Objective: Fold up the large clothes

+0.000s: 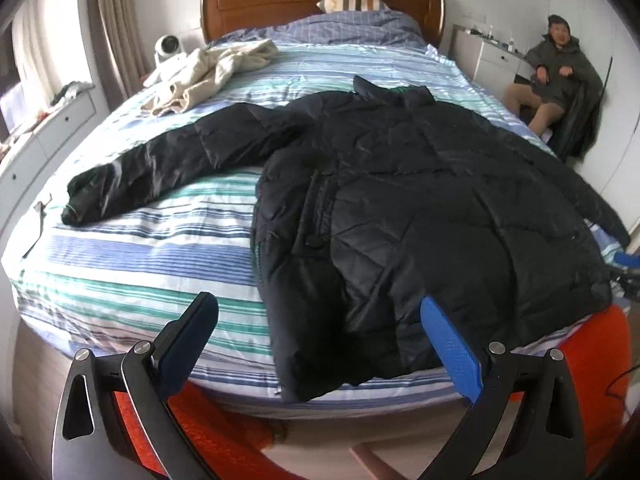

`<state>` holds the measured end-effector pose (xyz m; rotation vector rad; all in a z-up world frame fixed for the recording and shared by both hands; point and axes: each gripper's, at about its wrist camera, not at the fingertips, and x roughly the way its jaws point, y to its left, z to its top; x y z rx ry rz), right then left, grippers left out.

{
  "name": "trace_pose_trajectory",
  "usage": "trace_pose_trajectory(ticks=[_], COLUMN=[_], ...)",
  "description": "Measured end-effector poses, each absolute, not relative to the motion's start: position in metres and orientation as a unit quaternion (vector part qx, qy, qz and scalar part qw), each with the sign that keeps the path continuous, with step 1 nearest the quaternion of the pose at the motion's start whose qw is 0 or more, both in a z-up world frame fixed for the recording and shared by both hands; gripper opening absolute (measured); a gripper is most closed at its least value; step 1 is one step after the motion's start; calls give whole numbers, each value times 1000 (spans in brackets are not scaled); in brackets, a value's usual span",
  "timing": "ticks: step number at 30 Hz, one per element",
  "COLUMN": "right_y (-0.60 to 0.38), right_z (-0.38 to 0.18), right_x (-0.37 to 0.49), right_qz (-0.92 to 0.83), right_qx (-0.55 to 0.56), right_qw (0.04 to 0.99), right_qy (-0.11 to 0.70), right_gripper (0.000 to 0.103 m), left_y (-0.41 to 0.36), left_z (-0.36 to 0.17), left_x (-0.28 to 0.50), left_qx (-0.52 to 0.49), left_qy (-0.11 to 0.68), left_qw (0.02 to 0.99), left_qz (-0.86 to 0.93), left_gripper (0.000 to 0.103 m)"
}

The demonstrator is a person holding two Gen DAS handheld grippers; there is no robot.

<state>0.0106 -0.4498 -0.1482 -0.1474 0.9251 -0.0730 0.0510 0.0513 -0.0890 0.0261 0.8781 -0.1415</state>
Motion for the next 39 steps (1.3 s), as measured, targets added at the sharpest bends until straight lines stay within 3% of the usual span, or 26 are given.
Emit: trace_pose_trajectory(ticks=[9,14,21,28,33,39], right_y=[-427,-430,-438,-426,-443,-479], right_z=[-146,-154,-152,-142,-130,-116], right_x=[0,-4,-5,-22,-44,-21], right_qz=[0,11,4,55,63,35], right_qx=[-81,-71,-59,-105,-150,-30], right_qw=[898,893,893,887,872,913], right_qy=[432,445,446,446,462,406], right_gripper=[70,70,70,70,70,70], left_y=[40,24,21,9,-3,-31], left_z=[-77,-69,-67,-67,-46,-52], left_x=[64,70,74,77,64,79], left_qx=[-5,37,3,33,32,19], left_qy=[419,399,413,424,384,401], left_qw=[906,914,908,902,919,909], left_qz=[-63,-59,-76,-75,-83,-110], left_gripper=[101,101,101,101,101,101])
